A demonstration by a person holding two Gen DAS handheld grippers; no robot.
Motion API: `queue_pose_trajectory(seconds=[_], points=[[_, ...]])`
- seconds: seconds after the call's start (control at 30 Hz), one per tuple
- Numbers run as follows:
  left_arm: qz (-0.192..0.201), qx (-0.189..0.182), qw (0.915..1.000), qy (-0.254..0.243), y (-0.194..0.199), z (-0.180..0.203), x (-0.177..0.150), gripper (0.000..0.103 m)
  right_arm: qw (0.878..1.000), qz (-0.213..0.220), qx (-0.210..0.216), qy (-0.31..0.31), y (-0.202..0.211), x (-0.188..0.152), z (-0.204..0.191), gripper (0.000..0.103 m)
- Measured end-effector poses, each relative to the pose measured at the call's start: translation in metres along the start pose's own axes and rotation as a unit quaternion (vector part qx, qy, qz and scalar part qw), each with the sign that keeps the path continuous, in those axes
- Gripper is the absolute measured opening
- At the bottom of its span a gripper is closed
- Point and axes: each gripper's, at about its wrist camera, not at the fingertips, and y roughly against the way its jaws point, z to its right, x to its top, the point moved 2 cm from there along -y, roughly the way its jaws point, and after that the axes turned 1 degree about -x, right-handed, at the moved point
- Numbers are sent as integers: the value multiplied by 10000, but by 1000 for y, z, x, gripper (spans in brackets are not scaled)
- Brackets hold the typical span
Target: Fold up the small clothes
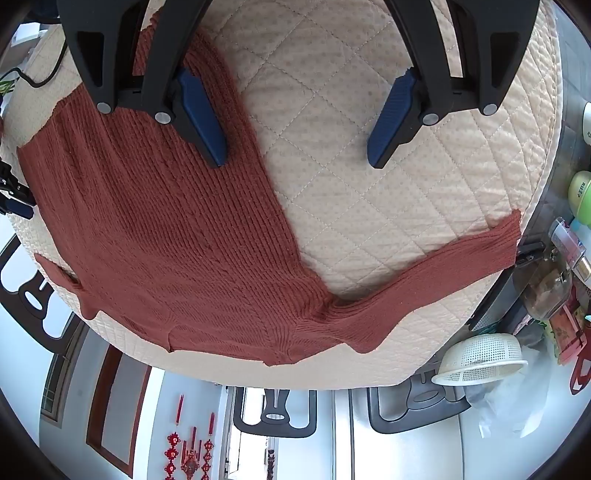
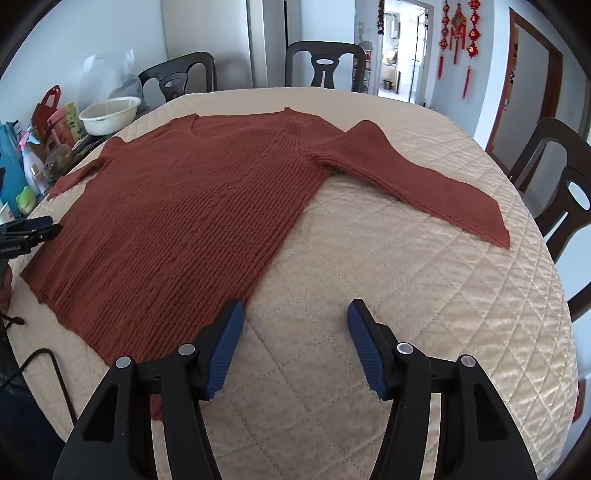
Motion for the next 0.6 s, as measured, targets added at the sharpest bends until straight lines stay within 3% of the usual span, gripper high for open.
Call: queue_pose_trajectory(seconds=[0.6], points=[[-32,34,10000,-28,-3,2,5,82,10000,-56,-18,-56,0,0,1,59]])
